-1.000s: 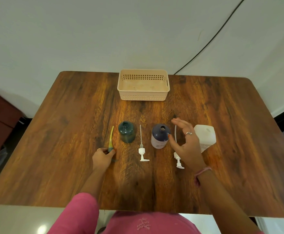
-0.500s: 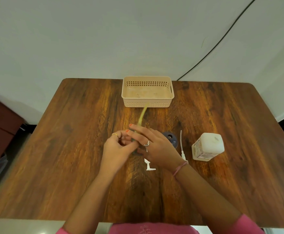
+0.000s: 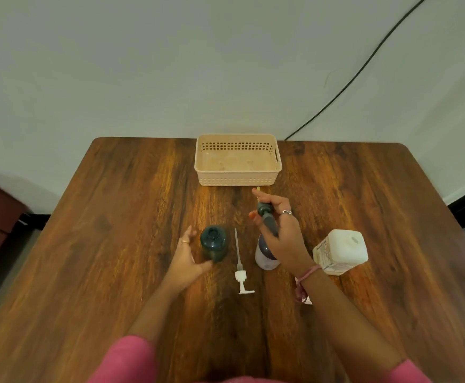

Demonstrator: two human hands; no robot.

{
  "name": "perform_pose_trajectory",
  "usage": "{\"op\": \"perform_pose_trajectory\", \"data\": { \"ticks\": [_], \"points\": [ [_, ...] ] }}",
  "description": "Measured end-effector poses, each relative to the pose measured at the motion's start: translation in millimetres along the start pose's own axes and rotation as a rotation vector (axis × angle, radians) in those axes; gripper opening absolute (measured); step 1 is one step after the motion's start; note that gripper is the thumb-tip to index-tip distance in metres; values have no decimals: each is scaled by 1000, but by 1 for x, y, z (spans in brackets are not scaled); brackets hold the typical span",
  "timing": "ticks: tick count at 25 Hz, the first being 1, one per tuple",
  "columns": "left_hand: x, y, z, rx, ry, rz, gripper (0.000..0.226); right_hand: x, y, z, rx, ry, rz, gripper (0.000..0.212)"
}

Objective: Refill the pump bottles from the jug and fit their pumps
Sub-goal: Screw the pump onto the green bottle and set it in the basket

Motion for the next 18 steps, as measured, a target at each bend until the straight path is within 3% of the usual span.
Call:
{"op": "perform_pose_trajectory", "data": {
  "ticks": [3, 8, 13, 18],
  "points": [
    [11, 13, 20, 13, 8, 34, 109, 3, 5, -17, -139, 15, -5, 36],
    [9, 14, 26, -98, -118, -5, 77, 8, 13, -49, -302, -16, 44, 33],
    [-1, 15, 12, -255, -186, 37, 74, 47, 30, -68, -297, 31, -19, 28],
    [-61, 18, -4, -351, -189, 176, 71, 92, 58, -85, -249, 189, -6, 24]
  ]
}}
Point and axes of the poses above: each hand's wrist, its own y-axis towards the middle knuckle, its own z-axis out of the palm, x = y × z, the point moved 7 cm from there along y, towards the middle knuckle, and after that the axes turned 7 degrees about z, right-handed, at the moved point
